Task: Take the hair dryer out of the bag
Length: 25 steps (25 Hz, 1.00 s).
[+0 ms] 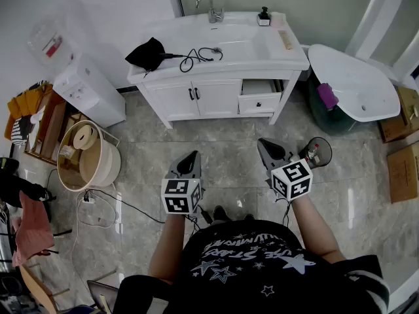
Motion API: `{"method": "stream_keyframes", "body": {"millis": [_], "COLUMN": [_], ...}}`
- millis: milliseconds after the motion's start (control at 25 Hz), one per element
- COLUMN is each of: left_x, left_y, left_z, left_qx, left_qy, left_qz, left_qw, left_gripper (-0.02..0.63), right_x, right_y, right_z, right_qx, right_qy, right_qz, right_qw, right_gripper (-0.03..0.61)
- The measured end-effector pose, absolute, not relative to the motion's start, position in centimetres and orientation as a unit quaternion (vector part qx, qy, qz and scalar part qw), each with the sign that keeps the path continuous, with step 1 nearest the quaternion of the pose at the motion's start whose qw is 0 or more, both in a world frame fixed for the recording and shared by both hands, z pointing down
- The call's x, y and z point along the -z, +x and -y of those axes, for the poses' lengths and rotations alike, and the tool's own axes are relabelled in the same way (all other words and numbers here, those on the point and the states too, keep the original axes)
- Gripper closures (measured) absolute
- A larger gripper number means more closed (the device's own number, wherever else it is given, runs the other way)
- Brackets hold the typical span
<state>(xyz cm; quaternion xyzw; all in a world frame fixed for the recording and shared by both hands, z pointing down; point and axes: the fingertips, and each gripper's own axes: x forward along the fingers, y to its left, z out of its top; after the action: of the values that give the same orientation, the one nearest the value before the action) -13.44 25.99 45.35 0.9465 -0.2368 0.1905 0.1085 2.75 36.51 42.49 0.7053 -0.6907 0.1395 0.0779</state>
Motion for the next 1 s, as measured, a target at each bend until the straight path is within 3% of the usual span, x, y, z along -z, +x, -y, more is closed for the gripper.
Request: {"method": "stream_keyframes", "body": {"millis": [520,1000], "left_x": [-46.5,-47.8], "left_y": [-15.3,-18.2], "left_z": [-24.1,-19.8], "left_qx": [-0.196,-0.206], "left_qy": [0.944,0.943], "left_qz": [0.238,0.228], "left_qw": [0.120,0.125], "left_gripper": [0.603,0.603], "right_x": [-43.0,-44.9], "right_y": [1.8,0.6], "right_z": [-34.8,-32.9], "right_qx": [-0.150,-0.162], "right_qy": [0.712,0.730], "right_qz": [0.684,0.659], "right_qw": [0.053,0.083], "right_gripper": [0.572,0.572]}}
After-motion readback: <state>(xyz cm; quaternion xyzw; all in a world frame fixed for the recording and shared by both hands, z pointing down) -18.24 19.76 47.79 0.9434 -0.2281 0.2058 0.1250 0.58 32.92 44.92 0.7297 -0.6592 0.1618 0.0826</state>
